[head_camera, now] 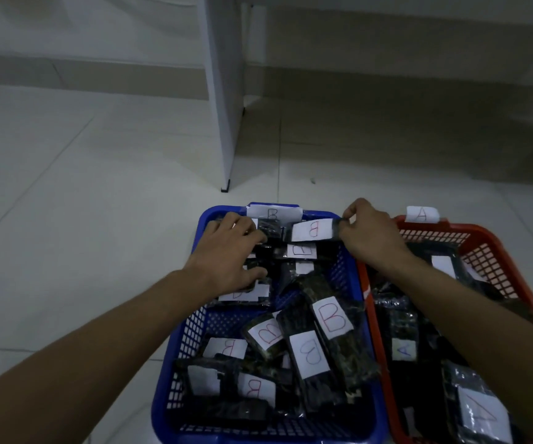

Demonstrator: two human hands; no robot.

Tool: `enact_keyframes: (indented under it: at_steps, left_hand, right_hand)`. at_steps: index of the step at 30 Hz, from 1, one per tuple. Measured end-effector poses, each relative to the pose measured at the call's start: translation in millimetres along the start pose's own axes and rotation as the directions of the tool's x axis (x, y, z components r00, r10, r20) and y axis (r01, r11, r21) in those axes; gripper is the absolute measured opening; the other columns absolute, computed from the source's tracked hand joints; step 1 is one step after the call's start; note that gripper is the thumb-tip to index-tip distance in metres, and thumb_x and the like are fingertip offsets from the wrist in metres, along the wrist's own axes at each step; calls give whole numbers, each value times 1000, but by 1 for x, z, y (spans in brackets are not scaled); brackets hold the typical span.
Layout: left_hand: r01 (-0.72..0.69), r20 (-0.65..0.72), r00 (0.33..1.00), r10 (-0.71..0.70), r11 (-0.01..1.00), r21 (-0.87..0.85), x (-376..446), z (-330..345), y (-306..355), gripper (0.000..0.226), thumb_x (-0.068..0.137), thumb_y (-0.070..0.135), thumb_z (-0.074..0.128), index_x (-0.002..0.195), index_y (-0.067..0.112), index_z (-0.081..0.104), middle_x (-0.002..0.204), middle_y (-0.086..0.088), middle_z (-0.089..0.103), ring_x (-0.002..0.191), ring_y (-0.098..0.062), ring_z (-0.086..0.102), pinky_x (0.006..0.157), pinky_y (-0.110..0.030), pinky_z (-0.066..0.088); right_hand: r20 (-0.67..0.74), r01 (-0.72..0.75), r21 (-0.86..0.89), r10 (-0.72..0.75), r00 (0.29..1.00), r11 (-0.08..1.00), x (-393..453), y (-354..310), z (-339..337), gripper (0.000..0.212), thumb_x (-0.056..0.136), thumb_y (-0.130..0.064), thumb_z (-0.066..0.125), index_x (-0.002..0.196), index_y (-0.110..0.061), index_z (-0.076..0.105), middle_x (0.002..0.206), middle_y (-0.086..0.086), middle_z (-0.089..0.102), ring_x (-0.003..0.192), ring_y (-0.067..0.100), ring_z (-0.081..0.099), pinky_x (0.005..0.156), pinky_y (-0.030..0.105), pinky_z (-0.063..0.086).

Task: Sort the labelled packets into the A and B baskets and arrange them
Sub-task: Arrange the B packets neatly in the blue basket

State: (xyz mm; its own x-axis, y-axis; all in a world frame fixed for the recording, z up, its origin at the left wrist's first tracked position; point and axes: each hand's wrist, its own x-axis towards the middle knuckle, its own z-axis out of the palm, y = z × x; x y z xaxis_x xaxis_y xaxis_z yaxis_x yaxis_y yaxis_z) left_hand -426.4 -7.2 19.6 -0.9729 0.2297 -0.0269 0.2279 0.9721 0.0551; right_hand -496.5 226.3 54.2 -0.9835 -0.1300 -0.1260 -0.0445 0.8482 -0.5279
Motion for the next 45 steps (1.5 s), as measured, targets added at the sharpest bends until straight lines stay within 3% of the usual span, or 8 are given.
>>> enact_keyframes:
  at_steps: [11,16,25,29,34,38,42,45]
  left_hand:
    - [36,34,999,-35,999,-17,18,2,6,54,93,49,54,142,33,39,138,3,38,126,-20,38,106,-43,36]
    - [27,18,1000,-25,993,-113,17,7,4,51,92,41,60,139,28,46,133,3,43,123,-17,40,102,-39,43]
    - [-8,-12,1000,6,985,-173,12,13,-3,52,90,37,62,140,26,49,131,3,47,123,-18,43,102,-41,43]
    - [-17,-15,1000,14,965,-262,6,9,-9,54,91,33,63,142,23,48,135,3,49,126,-17,42,108,-39,38]
    - [-25,-66,998,7,961,-275,-7,1,-12,43,88,34,66,129,22,59,120,5,59,116,-16,46,100,-36,42]
    - [-21,65,997,51,920,-392,-20,-7,-7,26,90,31,65,114,22,67,97,11,66,93,-7,58,84,-30,50]
    - [36,169,985,44,894,-446,-30,-14,-2,12,90,30,66,98,23,70,87,12,67,79,-2,60,71,-22,47]
    - [114,130,990,-55,853,-509,-40,-22,-7,10,92,29,62,96,23,70,84,12,68,76,-2,63,69,-21,50]
  right_hand:
    - [-20,171,-422,-198,980,890,11,0,26,29,96,-34,60,120,-18,57,110,7,58,91,23,60,74,34,52]
    - [24,235,-619,-281,959,749,9,4,41,34,92,-43,63,120,-24,58,115,4,60,103,25,58,90,40,43]
    - [90,276,-560,-274,958,781,8,-2,45,12,95,-23,60,103,-30,64,105,-5,66,97,18,59,93,37,35]
    - [141,328,-487,-298,944,810,-3,-7,32,18,96,-41,56,105,-28,66,100,-6,67,90,15,60,86,34,44]
    - [535,353,-442,-74,842,825,-23,-29,7,50,80,-69,63,104,-25,62,97,-7,64,88,11,60,81,33,55]
    - [604,341,-473,17,797,813,-31,-33,8,59,74,-63,74,116,-23,59,113,-4,62,98,16,59,87,35,54]
    - [583,182,-206,-29,812,961,-32,-37,8,46,77,-44,81,112,-25,59,107,-4,61,89,12,60,69,26,52]
    - [432,3,142,-65,899,990,-25,-50,-9,30,83,-28,77,107,-22,60,99,1,64,81,13,64,60,24,50]
